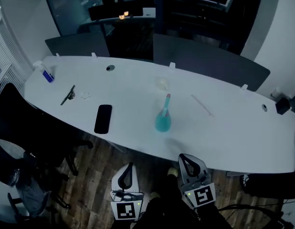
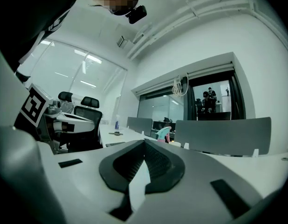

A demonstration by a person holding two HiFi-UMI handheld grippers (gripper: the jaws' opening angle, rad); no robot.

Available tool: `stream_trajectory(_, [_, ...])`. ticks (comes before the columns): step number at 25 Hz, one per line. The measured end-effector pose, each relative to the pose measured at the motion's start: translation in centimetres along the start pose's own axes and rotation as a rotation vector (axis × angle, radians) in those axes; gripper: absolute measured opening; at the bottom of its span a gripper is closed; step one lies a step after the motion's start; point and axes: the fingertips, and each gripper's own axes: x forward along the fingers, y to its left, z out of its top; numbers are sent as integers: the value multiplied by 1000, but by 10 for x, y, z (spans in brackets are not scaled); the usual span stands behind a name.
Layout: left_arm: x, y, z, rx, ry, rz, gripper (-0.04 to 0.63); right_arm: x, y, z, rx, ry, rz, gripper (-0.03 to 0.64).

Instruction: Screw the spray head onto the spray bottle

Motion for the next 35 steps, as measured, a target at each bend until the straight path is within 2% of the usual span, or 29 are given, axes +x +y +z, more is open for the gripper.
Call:
stream_trajectory(7, [-33, -13, 8, -9, -15, -13, 2, -46, 14, 10, -20, 0, -34, 5])
stream_trajectory(11, [-42, -28, 19, 3, -29, -25, 2, -64, 17, 18, -14, -30, -31, 5])
stream_trajectory(18, [-55, -55, 37, 0, -60, -27, 2, -91, 18, 28, -23, -24, -8, 5])
stream_trajectory(24, [-66, -66, 45, -32, -89, -19, 2, -105, 20, 36, -34, -52, -10, 5])
stream_trajectory(28, [-68, -70, 48, -1, -98, -22, 2, -110, 20, 39, -44, -67, -9, 5])
stream_trajectory(35, [-72, -77, 49, -2, -99, -21, 2, -116, 19, 38, -43, -59, -6, 5])
